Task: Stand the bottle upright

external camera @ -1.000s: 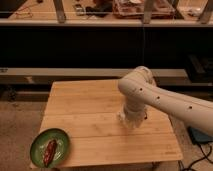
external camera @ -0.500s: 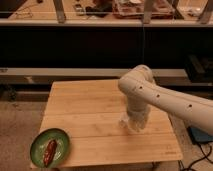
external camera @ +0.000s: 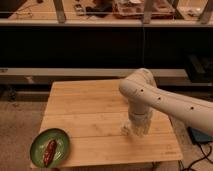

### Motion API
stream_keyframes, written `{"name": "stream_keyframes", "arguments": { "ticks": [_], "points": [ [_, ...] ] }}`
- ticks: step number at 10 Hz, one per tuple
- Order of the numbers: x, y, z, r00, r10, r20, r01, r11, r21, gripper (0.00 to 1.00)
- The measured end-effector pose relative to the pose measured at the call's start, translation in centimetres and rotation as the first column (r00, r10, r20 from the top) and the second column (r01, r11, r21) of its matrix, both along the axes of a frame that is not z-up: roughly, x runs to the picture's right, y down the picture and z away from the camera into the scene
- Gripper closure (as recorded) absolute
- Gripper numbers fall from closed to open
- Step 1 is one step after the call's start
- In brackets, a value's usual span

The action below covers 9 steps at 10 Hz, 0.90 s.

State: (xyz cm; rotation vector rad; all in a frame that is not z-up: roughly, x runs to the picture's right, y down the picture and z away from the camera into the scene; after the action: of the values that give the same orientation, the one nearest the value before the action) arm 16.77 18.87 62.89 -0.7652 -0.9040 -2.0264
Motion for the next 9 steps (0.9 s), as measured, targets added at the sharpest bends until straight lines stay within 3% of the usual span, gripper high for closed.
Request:
{"name": "stream_keyframes", "arguments": {
  "ticks": [5, 9],
  "points": [
    [1.3, 1.4, -0.9, 0.999, -0.045, -0.010, 0.044, 0.9967, -0.068, 0.78],
    [1.4, 1.4, -1.0, 0.999, -0.048, -0.010, 0.047, 0.9965, -0.070, 0.78]
  ]
}}
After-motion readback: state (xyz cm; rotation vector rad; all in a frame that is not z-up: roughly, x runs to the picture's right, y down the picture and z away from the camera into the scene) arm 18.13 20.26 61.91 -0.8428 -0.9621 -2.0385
